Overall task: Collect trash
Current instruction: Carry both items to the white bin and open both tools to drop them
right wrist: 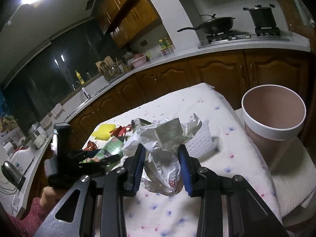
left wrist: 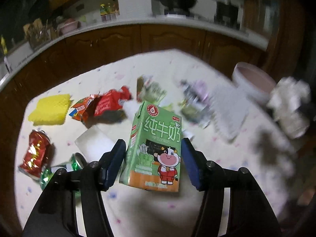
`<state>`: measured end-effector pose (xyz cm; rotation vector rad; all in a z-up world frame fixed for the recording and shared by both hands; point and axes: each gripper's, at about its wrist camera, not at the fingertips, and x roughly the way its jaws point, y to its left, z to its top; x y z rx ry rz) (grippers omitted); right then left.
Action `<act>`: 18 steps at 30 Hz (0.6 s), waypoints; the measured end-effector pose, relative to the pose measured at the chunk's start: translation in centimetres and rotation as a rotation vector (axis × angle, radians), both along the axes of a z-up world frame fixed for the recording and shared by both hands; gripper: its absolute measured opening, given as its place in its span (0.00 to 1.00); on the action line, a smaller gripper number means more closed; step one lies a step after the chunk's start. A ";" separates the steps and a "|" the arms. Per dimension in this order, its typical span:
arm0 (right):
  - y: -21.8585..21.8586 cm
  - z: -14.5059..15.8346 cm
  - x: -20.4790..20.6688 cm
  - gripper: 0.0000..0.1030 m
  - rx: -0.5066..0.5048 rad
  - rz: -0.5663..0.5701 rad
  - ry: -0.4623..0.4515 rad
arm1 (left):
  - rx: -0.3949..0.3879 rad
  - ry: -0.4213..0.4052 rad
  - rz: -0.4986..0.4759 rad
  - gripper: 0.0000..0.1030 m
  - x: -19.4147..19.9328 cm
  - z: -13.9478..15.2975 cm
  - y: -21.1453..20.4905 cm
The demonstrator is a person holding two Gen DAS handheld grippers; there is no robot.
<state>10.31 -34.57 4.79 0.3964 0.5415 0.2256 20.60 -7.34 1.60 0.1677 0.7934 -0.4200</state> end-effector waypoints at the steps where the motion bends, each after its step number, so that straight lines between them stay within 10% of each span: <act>1: -0.2 0.0 0.0 0.34 0.002 -0.002 -0.002 | -0.024 -0.004 0.003 0.56 -0.3 0.5 0.1; 18: -4.0 0.6 -1.3 0.34 -0.005 -0.080 -0.015 | -0.216 -0.026 -0.095 0.56 -2.0 4.2 -6.6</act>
